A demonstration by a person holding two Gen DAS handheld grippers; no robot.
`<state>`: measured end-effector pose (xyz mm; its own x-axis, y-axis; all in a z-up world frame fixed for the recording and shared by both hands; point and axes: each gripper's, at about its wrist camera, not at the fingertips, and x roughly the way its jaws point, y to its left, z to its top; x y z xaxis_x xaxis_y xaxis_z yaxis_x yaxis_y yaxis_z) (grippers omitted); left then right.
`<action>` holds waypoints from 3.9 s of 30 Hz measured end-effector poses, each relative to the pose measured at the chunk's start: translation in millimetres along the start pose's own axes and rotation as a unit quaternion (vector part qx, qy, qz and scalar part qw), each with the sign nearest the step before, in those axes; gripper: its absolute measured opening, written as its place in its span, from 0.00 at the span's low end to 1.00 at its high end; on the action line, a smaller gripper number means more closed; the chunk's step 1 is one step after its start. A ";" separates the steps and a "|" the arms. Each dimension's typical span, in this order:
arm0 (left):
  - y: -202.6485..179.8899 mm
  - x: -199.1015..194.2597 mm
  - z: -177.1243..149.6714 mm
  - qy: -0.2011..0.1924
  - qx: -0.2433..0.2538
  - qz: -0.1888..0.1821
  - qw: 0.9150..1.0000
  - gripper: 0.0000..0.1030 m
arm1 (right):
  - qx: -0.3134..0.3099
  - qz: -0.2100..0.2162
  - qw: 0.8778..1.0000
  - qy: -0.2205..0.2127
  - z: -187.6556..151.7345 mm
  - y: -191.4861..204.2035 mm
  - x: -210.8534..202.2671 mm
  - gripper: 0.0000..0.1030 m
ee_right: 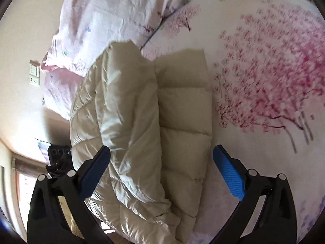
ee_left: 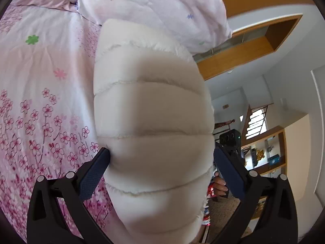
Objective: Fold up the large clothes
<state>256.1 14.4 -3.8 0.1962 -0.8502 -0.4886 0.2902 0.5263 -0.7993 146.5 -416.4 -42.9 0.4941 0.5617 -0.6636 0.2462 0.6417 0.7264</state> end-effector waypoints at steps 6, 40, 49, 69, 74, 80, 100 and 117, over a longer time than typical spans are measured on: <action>8.5 14.4 5.8 0.018 -0.013 0.008 1.000 0.99 | -0.026 0.023 0.999 0.034 -0.9 4.3 14.5 0.98; 9.6 -3.3 9.3 0.003 -0.004 -0.045 0.999 0.62 | -0.125 0.149 0.978 0.079 -20.7 97.0 49.5 0.30; 13.6 -99.5 16.0 -0.100 0.009 0.002 0.995 0.61 | -0.223 0.176 0.955 0.085 -4.8 199.2 93.2 0.29; 85.4 -155.8 24.5 -0.155 -0.044 0.195 0.967 0.76 | -0.144 0.015 0.987 0.076 2.4 190.8 195.6 0.73; 34.6 -180.5 -8.7 -0.223 0.045 0.282 0.932 0.82 | -0.276 -0.060 0.955 -0.092 -48.5 220.0 124.2 0.68; -19.7 -154.6 -60.0 -0.241 0.166 0.349 0.890 0.89 | -0.385 -0.074 0.917 -0.077 -140.0 263.7 150.9 0.49; -5.5 -80.9 -77.5 -0.155 0.212 0.428 0.864 0.98 | -0.300 -0.039 0.950 -0.075 -74.8 258.2 150.3 0.53; -16.6 -101.4 -100.5 -0.182 0.137 0.453 0.862 0.99 | -0.343 -0.199 0.894 -0.209 -130.1 264.7 94.7 0.98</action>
<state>137.2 90.4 23.8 0.7253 -0.0524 -0.6865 0.0629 0.9980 -0.0097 149.9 -125.4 63.3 0.7851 0.0661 -0.6159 -0.0267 0.9970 0.0730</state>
